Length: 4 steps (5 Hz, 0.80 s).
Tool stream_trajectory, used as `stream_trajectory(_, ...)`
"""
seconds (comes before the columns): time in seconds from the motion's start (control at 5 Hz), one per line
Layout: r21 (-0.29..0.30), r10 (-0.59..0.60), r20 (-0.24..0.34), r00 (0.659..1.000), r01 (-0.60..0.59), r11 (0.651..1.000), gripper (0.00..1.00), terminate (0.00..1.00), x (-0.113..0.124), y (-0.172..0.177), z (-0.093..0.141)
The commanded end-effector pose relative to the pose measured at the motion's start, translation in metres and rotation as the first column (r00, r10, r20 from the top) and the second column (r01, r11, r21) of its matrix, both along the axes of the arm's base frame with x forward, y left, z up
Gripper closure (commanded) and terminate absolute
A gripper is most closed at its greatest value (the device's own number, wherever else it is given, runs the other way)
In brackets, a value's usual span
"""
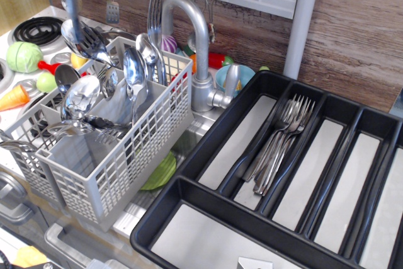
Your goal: Put fork from basket to tray
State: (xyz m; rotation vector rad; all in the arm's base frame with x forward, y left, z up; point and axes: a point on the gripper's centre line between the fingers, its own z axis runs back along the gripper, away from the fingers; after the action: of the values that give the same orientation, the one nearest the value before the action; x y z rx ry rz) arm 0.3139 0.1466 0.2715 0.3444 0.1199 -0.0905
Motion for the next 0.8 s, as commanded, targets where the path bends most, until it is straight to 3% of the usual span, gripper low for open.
stream_trajectory(0.0,-0.026,-0.012,0.085,0.996,0.015,1.000,1.00,0.00,-0.006,-0.037,0.000)
stream_trajectory(0.4,-0.086,-0.052,0.114,0.992,0.062,0.994,1.00,0.00,-0.014,-0.102,-0.017)
stream_trajectory(0.6,-0.046,-0.107,0.125,0.986,0.113,0.993,1.00,0.00,-0.028,-0.132,-0.043)
